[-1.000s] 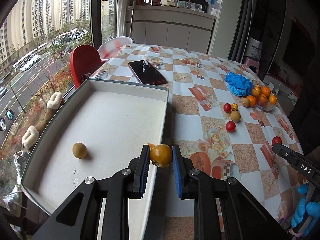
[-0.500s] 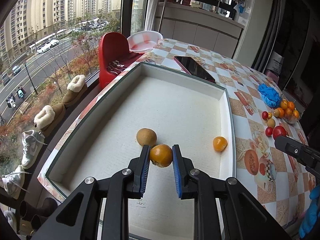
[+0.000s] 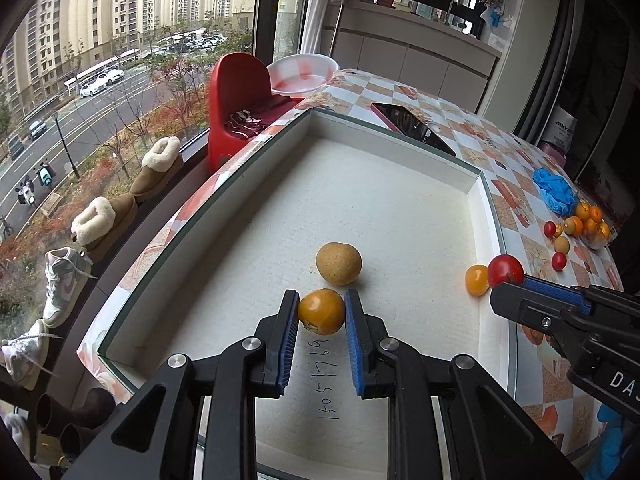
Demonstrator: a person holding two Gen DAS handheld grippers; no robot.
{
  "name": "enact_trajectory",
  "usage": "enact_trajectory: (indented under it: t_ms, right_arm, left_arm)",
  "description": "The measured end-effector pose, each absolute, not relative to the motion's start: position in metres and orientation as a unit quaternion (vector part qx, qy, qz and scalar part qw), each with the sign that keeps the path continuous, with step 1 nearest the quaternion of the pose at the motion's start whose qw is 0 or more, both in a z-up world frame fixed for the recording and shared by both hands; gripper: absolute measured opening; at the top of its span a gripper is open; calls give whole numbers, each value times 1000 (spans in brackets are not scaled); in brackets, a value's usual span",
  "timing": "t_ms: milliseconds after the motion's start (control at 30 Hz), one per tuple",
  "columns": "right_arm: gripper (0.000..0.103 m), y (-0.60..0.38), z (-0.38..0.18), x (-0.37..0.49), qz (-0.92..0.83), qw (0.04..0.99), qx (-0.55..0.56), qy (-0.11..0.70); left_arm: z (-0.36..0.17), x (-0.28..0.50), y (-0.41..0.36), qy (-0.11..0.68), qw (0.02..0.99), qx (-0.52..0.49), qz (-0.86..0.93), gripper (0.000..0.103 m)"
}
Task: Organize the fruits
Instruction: 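Carry the tangerine and tomato over the white tray with both tools, then open both tools to drop the fruits into the white tray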
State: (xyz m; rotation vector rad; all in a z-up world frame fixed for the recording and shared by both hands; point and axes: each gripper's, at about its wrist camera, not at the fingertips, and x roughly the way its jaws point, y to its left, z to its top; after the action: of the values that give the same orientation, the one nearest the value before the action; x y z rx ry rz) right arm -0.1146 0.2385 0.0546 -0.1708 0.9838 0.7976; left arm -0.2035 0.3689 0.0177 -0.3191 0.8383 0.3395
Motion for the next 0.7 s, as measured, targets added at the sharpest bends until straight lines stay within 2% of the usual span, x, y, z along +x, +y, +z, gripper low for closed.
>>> enact_trajectory:
  t_ms: [133, 167, 200, 233, 267, 300, 333, 400, 533, 633, 667, 700]
  right_arm:
    - [23, 249, 51, -114, 377, 796, -98, 463]
    - [29, 250, 50, -114, 377, 794, -102, 465]
    - [43, 252, 50, -114, 377, 793, -104, 467]
    - [54, 252, 51, -114, 376, 794, -104, 465]
    - [66, 251, 53, -113, 370, 801, -103, 460]
    - [77, 248, 56, -113, 364, 807, -102, 453]
    - [81, 246, 59, -112, 362, 812, -100, 448]
    - [82, 238, 66, -109, 355, 821, -95, 436]
    - [86, 222, 76, -102, 331, 838, -87, 426]
    - [96, 202, 79, -93, 310, 849, -67, 424]
    - [102, 195, 79, -88, 302, 851, -58, 425]
    - [103, 187, 79, -85, 295, 853, -50, 428]
  left_arm:
    - [14, -204, 371, 405, 886, -154, 166, 23]
    - [13, -204, 371, 407, 885, -154, 166, 23]
    - [12, -204, 371, 410, 883, -154, 167, 24]
    - [11, -204, 371, 408, 885, -151, 167, 33]
    - [11, -205, 370, 405, 887, -149, 168, 47]
    - [12, -206, 371, 399, 887, -144, 185, 76]
    - [13, -209, 372, 382, 891, -140, 201, 94]
    - [17, -217, 373, 346, 903, -145, 208, 96]
    - [19, -214, 373, 351, 903, -151, 197, 96]
    - [26, -213, 368, 350, 904, -146, 196, 96]
    - [29, -212, 367, 349, 905, -146, 193, 96]
    - [32, -213, 364, 349, 907, -144, 189, 96]
